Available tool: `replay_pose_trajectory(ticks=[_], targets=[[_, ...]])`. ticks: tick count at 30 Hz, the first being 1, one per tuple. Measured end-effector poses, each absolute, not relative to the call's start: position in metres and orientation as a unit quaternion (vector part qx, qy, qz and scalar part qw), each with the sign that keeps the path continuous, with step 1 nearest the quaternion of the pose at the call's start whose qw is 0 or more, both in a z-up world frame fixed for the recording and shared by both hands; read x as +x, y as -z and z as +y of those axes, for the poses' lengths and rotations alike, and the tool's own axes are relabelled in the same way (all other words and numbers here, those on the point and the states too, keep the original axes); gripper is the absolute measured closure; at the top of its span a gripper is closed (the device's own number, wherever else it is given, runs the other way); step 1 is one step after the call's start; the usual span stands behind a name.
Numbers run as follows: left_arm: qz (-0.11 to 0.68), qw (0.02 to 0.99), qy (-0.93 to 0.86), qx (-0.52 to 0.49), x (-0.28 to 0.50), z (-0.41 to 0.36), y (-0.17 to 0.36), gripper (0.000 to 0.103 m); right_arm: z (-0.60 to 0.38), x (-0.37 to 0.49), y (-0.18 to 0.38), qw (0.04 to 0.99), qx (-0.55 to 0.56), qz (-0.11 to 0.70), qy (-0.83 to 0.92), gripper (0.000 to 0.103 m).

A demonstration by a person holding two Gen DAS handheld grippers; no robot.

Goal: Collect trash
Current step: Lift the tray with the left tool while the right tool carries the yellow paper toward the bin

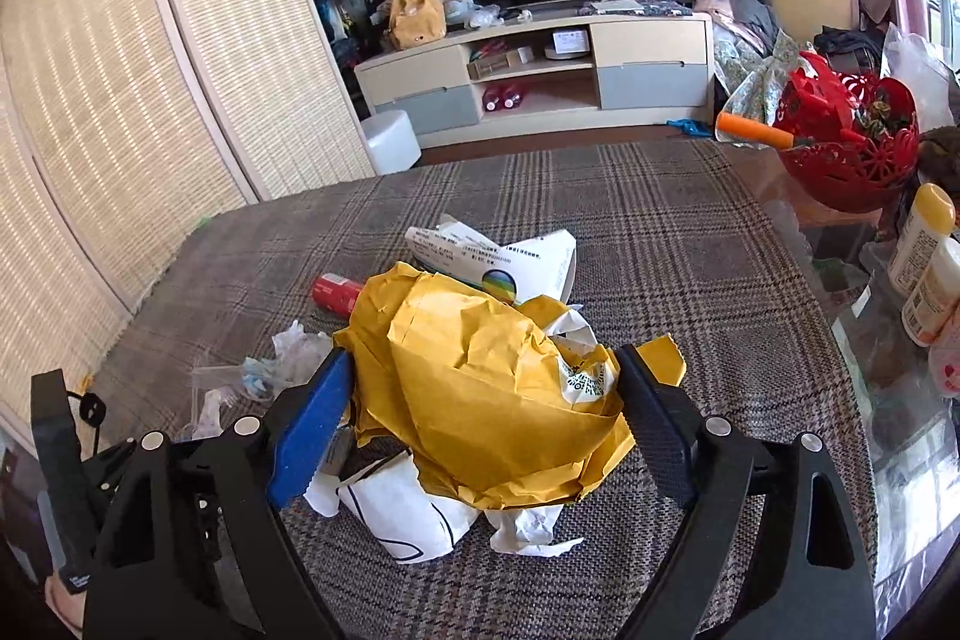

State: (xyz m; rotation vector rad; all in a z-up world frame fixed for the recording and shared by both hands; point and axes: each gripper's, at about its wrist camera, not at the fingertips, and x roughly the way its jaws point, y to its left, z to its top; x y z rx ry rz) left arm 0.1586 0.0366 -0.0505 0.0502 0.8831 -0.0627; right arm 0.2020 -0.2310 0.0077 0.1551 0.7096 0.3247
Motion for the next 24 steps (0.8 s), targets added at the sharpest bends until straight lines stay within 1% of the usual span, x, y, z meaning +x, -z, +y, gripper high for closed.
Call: replay_pose_trajectory(ticks=[7,12,18,24], targets=[[0.399,0.915,0.044,0.032,0.12,0.025,0.014,0.041,-0.246,0.15,-0.025,0.931,0.067,0.322,-0.159,0.016],[0.387,0.92,0.059,0.018,0.08,0.015,-0.001,0.04,-0.256,0.105,-0.028,0.937,0.059,0.31,-0.15,0.016],[0.384,0.92,0.077,0.005,0.036,0.006,0.003,0.039,-0.26,0.059,-0.017,0.935,0.061,0.312,-0.154,0.015],[0.389,0.917,0.089,0.008,0.005,-0.001,0.017,0.039,-0.256,0.024,0.006,0.926,0.064,0.336,-0.161,0.015]])
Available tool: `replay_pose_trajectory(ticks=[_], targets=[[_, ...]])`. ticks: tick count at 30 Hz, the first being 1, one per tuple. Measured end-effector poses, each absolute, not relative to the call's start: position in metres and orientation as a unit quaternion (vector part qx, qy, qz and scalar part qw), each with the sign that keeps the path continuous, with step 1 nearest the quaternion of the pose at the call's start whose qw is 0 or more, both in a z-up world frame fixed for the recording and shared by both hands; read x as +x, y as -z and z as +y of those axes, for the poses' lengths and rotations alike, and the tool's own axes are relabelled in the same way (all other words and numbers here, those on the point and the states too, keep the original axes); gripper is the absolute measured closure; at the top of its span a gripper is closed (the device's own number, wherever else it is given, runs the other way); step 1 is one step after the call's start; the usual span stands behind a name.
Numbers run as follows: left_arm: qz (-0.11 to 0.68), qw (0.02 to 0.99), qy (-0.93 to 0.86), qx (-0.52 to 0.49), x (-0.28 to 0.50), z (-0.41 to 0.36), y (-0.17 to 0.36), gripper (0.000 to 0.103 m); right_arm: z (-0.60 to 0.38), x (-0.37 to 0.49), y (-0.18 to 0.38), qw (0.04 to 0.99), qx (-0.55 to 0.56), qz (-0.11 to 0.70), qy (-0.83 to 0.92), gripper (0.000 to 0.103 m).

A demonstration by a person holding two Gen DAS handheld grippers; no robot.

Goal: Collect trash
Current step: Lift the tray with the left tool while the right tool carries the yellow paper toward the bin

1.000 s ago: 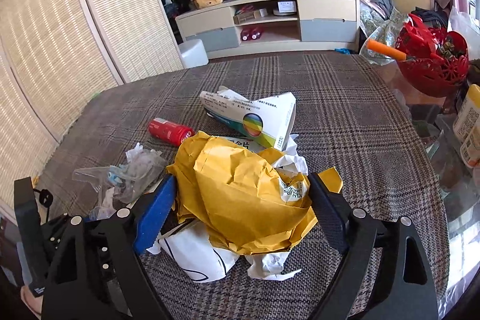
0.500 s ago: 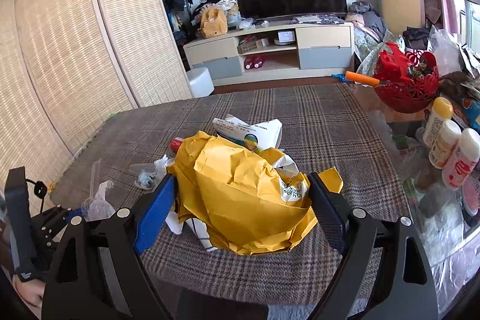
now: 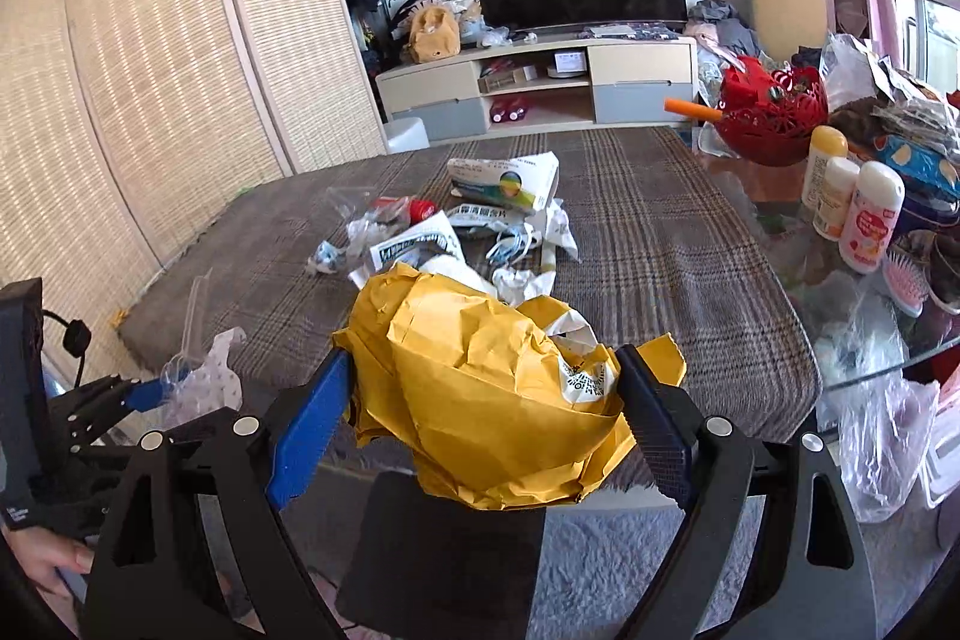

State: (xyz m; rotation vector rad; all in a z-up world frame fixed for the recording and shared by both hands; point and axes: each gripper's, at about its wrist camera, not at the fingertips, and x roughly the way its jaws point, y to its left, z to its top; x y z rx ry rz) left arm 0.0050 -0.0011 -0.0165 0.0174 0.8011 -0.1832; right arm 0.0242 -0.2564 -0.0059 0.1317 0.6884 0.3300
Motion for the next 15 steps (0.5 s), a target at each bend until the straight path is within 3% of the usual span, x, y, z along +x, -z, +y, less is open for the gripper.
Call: replay_pose_trajectory(ticks=[15], targets=[[0.461,0.88,0.115,-0.004,-0.019,-0.017,0.102,0.039,-0.248,0.0,0.099,0.886,0.067,0.433,-0.15,0.015]])
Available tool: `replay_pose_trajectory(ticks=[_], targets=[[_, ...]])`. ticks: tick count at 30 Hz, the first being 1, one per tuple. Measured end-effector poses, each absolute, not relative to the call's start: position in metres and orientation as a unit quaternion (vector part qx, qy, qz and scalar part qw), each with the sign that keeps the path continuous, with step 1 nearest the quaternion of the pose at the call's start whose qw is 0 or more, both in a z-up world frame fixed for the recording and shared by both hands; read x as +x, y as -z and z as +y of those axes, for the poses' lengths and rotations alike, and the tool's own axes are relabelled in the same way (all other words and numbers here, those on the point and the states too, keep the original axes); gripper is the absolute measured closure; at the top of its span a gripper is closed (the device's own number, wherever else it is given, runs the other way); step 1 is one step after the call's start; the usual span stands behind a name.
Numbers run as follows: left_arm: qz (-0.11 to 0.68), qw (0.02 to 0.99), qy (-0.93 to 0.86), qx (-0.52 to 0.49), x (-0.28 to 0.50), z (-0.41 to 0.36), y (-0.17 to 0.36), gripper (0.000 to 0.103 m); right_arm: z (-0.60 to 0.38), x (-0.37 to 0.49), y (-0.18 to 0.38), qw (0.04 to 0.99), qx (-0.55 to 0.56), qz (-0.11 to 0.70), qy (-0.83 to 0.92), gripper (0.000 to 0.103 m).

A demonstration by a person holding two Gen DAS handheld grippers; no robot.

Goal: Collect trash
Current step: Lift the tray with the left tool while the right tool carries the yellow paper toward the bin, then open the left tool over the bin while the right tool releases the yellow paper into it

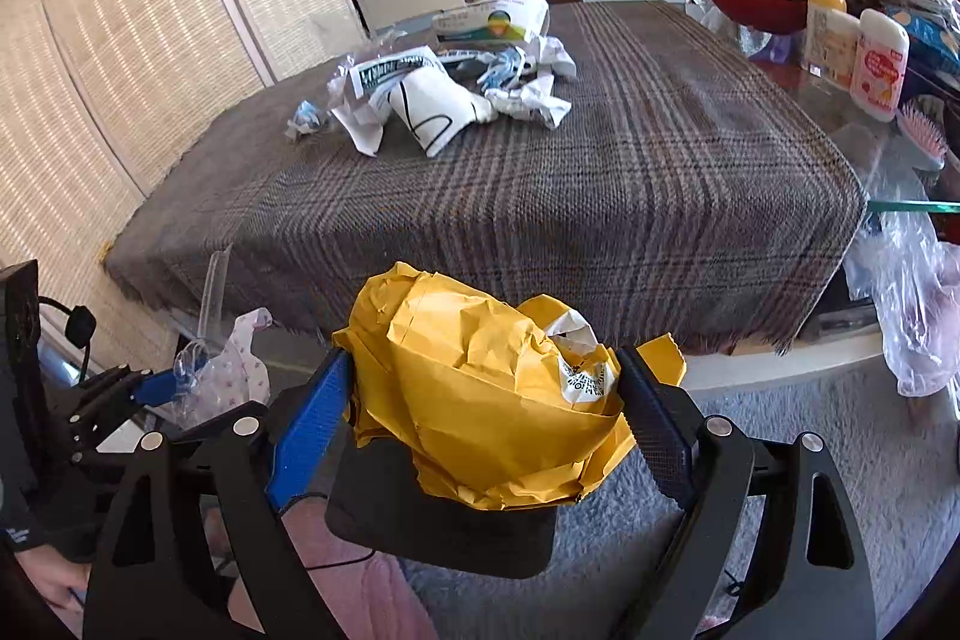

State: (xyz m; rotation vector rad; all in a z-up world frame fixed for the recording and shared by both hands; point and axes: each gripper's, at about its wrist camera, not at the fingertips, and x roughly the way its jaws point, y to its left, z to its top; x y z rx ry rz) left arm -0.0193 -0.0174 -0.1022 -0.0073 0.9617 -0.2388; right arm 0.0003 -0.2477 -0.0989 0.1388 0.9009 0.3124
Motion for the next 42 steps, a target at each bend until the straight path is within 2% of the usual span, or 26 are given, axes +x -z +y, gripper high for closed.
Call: replay_pose_trajectory(ticks=[10,22,23,35,42], targets=[[0.523,0.841,0.135,-0.018,-0.008,-0.029,0.171,0.039,-0.239,0.017,0.154,0.852,0.074,0.496,-0.152,0.015],[0.552,0.824,0.124,-0.016,0.007,-0.036,0.191,0.036,-0.224,0.029,0.169,0.846,0.058,0.509,-0.146,0.007],[0.553,0.824,0.123,-0.017,0.007,-0.037,0.193,0.035,-0.224,0.03,0.168,0.848,0.058,0.508,-0.144,0.004],[0.546,0.83,0.116,-0.009,-0.003,-0.029,0.182,0.011,-0.242,0.029,0.163,0.852,0.076,0.503,-0.12,0.003],[0.527,0.843,0.104,-0.018,-0.013,-0.004,0.157,0.008,-0.257,0.027,0.14,0.863,0.105,0.481,-0.117,0.003]])
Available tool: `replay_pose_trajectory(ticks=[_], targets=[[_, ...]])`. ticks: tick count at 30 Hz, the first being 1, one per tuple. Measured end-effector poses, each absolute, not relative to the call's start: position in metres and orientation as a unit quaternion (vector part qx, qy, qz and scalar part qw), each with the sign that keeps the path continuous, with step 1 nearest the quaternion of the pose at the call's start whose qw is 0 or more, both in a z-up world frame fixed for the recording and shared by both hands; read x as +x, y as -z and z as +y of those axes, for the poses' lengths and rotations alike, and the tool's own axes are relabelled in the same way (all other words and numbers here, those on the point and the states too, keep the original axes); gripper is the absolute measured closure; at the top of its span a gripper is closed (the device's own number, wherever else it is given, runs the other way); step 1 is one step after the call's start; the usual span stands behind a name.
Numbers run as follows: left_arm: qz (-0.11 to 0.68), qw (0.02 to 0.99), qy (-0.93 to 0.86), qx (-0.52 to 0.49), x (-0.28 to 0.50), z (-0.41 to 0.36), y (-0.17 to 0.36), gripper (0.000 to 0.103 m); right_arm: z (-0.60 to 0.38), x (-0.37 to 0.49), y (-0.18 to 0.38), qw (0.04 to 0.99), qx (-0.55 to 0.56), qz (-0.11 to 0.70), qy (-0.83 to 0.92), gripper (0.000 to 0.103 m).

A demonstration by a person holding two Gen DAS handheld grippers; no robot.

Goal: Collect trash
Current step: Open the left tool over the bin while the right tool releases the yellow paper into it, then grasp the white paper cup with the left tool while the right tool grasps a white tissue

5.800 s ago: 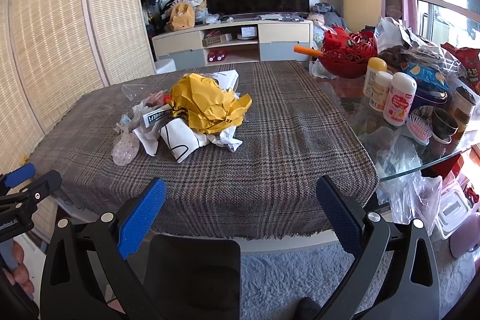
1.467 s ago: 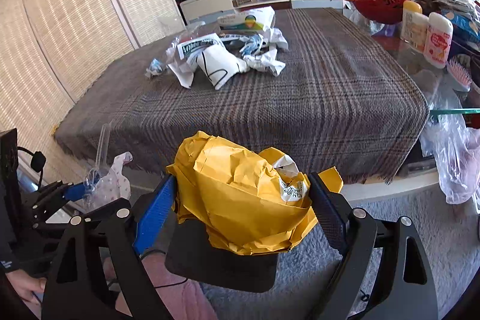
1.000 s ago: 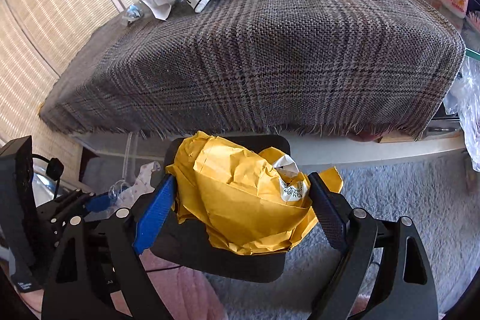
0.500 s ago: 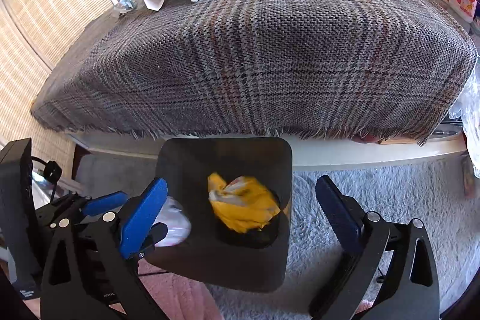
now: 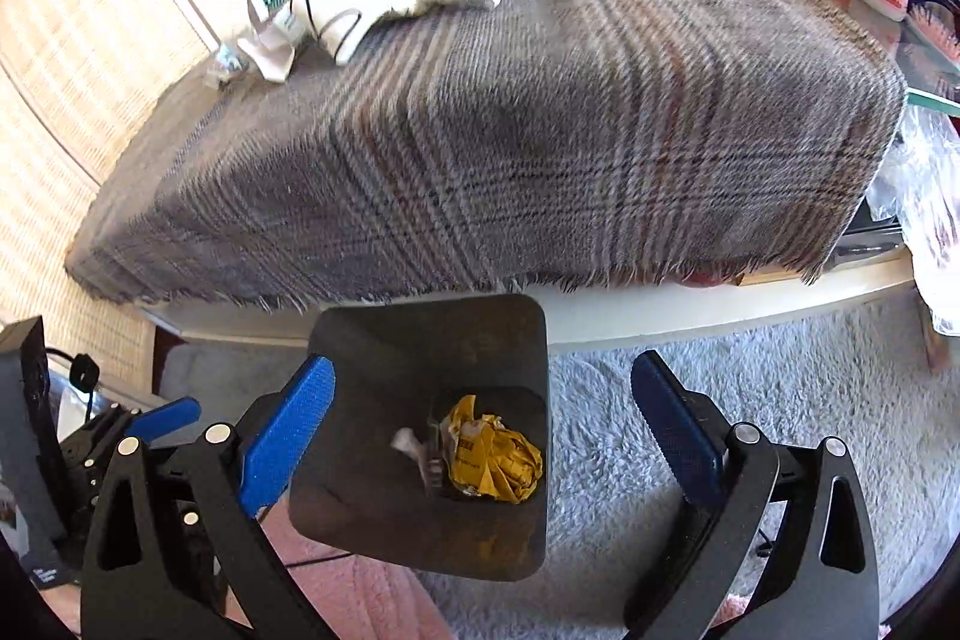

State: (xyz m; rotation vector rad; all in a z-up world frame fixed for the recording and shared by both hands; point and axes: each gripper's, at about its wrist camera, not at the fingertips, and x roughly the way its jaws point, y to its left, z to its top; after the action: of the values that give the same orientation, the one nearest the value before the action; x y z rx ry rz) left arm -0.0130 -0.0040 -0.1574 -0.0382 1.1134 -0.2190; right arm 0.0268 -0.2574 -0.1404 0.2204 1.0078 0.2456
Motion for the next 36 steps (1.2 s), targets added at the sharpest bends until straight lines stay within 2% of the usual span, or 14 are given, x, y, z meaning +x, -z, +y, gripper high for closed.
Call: replay_pose_trajectory(ticks=[10,19,25,29,33,36], targets=[[0.482,0.872,0.08,-0.016,0.017,0.011,0.1,0.008,-0.275,0.065,0.075,0.891,0.088,0.436,-0.094,0.003],[0.445,0.893,0.071,-0.018,0.078,0.016,0.063,0.009,-0.276,0.137,0.054,0.896,0.094,0.424,-0.094,0.005],[0.438,0.896,0.075,-0.008,0.114,0.008,0.054,0.017,-0.262,0.175,0.061,0.888,0.092,0.436,-0.112,0.029],[0.439,0.894,0.086,0.002,0.128,-0.002,0.055,0.017,-0.256,0.191,0.076,0.884,0.104,0.441,-0.113,0.041],[0.44,0.893,0.097,-0.001,0.139,-0.011,0.056,0.02,-0.249,0.204,0.091,0.873,0.11,0.459,-0.121,0.047],[0.44,0.892,0.108,0.005,0.143,-0.02,0.055,0.02,-0.245,0.203,0.096,0.873,0.096,0.46,-0.126,0.062]])
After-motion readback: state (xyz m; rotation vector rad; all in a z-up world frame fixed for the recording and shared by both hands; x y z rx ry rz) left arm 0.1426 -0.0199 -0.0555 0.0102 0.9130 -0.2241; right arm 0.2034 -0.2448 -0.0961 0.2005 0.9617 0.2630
